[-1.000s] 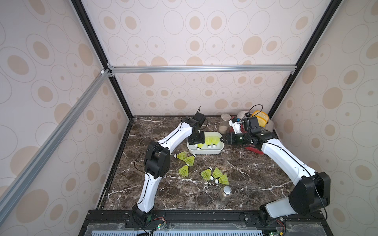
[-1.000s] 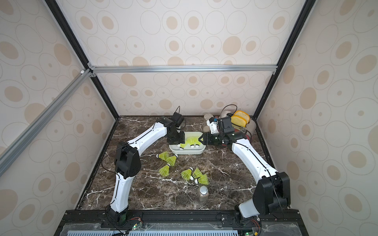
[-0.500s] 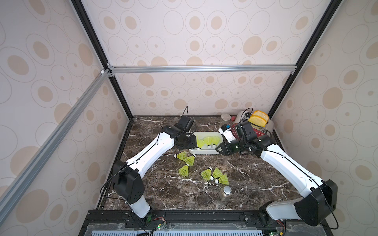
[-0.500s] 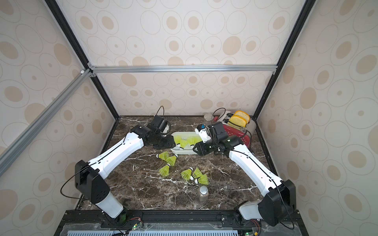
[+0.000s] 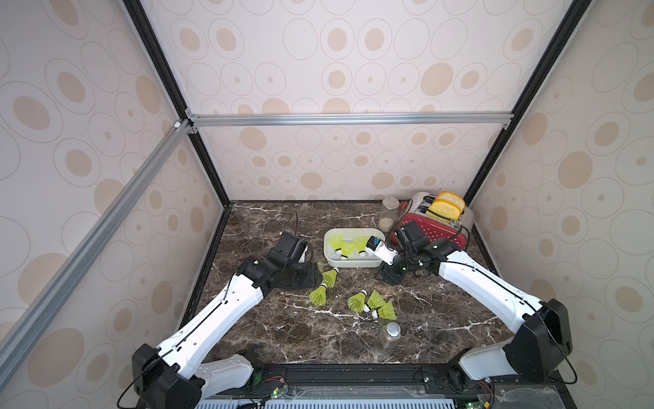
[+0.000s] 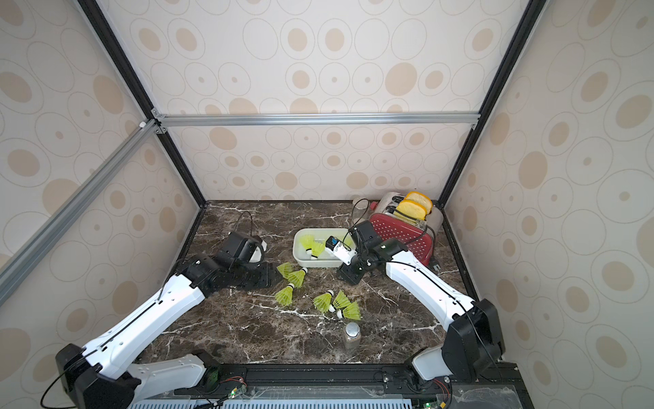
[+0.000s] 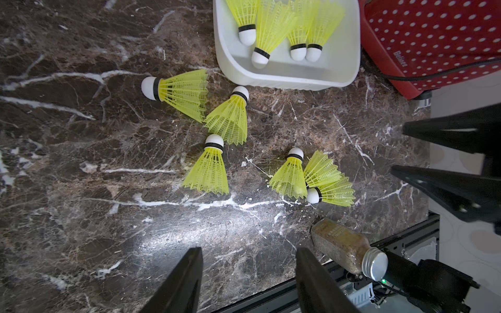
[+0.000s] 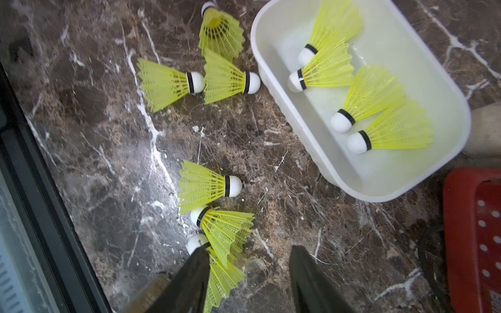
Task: Put the shuttlecocks into the storage box
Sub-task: Pick up the shuttlecock at the center of the board.
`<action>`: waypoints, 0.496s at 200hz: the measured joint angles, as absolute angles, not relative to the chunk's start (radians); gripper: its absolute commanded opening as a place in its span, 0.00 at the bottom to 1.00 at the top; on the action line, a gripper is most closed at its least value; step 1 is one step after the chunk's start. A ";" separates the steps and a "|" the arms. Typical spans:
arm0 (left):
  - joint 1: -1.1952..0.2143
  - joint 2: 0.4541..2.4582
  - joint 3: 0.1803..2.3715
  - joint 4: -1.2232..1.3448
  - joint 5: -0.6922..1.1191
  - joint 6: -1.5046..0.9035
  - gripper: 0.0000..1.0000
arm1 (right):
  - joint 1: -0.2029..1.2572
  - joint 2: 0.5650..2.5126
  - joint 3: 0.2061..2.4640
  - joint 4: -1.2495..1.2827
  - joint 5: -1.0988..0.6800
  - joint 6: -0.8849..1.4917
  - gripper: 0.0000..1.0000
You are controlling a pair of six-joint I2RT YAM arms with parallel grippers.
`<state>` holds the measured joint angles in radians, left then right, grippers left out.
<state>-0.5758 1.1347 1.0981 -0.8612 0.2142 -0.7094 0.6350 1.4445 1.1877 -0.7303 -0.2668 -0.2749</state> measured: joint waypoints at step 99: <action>-0.585 0.789 0.864 -0.880 0.344 -0.657 0.59 | 0.639 1.611 1.175 -0.728 -0.338 -0.834 0.58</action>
<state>-0.5846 0.7895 0.8642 -0.8803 0.3435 -0.6571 0.6388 1.6108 1.1748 -0.7277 -0.3382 -0.8345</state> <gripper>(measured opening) 0.593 0.585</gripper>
